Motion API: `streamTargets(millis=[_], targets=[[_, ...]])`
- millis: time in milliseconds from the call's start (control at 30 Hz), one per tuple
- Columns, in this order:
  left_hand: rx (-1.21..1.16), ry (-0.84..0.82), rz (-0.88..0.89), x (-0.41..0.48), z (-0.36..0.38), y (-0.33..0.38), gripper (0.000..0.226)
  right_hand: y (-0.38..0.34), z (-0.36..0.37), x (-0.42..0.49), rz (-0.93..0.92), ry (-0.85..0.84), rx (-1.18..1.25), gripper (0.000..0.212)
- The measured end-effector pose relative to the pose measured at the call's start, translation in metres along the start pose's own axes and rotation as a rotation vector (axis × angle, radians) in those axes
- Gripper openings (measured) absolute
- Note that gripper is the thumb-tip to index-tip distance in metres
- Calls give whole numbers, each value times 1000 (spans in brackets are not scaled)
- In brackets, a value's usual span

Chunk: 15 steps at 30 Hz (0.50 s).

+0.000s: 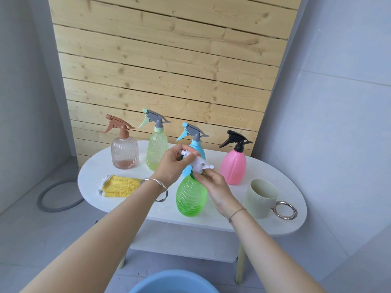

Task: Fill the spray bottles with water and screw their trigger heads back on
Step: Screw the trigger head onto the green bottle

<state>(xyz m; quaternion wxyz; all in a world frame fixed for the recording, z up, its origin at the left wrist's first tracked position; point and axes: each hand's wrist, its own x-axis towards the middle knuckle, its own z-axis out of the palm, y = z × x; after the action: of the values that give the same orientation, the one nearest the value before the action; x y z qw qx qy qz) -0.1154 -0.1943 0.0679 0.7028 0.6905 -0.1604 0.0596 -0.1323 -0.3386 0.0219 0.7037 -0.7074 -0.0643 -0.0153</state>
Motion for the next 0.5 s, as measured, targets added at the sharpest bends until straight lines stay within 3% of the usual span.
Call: streamTargets(millis=[133,333,500], targets=[[16,0,5,-1,2,4,11,2,16,3,-60,163,-57,33],[9,3,2,-1,2,2,11,-2,-4,-1,11,-5,-1,26],[14,1,10,0,2,2,12,3,16,3,-117,181,-93,33]])
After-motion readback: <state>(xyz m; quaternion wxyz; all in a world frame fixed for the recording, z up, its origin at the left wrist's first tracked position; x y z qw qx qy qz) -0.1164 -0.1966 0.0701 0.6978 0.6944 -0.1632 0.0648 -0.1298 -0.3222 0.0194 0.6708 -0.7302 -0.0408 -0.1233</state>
